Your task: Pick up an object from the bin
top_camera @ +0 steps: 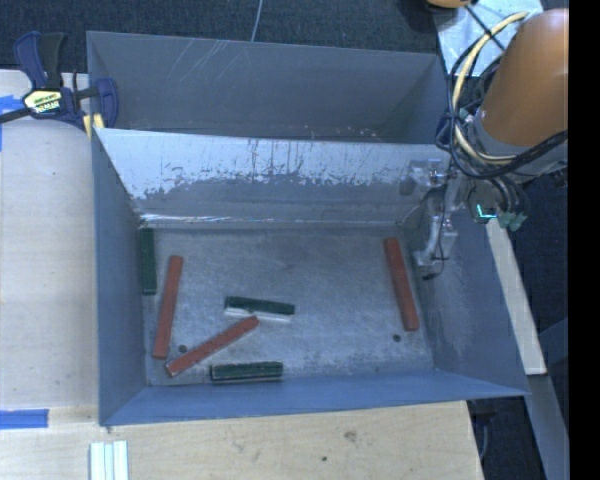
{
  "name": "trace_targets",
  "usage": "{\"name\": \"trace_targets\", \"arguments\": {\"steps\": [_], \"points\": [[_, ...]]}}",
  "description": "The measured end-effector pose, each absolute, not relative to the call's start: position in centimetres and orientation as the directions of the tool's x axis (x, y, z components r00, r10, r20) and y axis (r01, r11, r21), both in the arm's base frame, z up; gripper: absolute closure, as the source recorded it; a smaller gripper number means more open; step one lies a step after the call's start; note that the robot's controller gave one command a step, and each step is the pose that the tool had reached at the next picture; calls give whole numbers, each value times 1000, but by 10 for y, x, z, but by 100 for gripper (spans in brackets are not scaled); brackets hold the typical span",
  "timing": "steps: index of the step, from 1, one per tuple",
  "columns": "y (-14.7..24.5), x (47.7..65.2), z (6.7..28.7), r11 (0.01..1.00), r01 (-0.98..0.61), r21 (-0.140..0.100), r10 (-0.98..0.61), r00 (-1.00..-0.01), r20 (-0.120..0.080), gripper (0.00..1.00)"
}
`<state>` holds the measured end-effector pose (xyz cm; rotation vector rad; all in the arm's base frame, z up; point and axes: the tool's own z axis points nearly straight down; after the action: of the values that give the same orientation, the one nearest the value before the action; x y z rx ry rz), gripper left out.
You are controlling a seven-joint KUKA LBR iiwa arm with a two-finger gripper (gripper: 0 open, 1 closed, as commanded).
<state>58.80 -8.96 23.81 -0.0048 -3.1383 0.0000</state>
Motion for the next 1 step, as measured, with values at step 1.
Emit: {"name": "trace_targets", "arguments": {"steps": [1], "points": [[-89, 590, 242, 1000, 1, -1, 1, -1000, -4, 0]]}}
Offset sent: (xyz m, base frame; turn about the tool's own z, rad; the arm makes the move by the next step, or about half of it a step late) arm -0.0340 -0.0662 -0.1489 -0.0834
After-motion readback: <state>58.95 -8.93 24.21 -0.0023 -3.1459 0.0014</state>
